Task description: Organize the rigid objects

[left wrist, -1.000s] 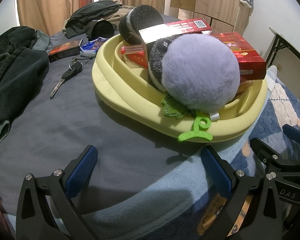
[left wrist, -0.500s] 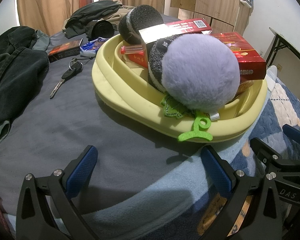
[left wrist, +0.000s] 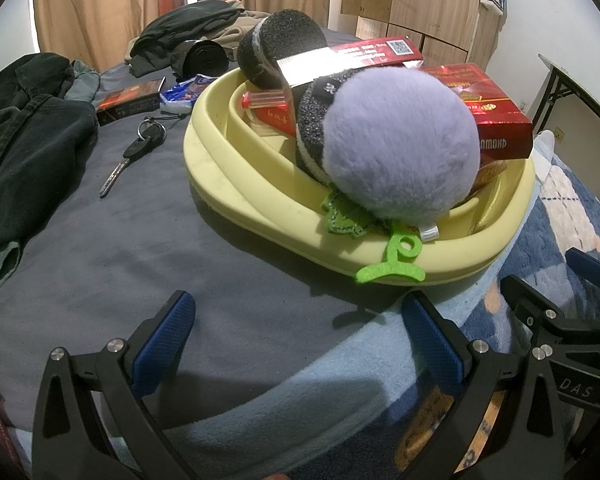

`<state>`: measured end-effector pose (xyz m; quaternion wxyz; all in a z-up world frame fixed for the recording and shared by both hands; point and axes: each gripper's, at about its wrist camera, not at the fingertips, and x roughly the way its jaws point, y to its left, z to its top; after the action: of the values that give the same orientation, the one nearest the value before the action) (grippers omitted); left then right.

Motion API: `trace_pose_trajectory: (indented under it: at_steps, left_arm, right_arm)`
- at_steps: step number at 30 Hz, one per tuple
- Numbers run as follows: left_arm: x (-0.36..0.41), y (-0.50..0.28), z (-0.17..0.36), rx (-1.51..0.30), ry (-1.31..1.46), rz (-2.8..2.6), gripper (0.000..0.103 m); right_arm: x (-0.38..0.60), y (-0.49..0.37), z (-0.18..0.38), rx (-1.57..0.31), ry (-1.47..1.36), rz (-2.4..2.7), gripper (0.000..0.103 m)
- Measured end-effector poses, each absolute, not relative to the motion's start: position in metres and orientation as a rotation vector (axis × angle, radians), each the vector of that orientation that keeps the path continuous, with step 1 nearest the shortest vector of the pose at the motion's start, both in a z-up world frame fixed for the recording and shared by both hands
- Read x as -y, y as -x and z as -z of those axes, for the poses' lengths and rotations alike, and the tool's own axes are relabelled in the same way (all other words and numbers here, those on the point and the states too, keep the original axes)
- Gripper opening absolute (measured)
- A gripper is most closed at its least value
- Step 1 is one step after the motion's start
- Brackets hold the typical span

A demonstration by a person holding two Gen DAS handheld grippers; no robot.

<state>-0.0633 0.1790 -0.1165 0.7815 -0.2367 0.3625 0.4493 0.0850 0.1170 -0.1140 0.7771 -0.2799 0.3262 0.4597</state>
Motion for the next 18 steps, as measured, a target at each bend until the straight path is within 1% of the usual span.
trace_pose_trajectory:
  at_steps: [18]
  left_arm:
    - [-0.1796, 0.0636, 0.1167, -0.785, 0.509, -0.971, 0.103]
  right_arm:
    - [-0.1169, -0.0851, 0.114, -0.706, 0.605, -0.995, 0.103]
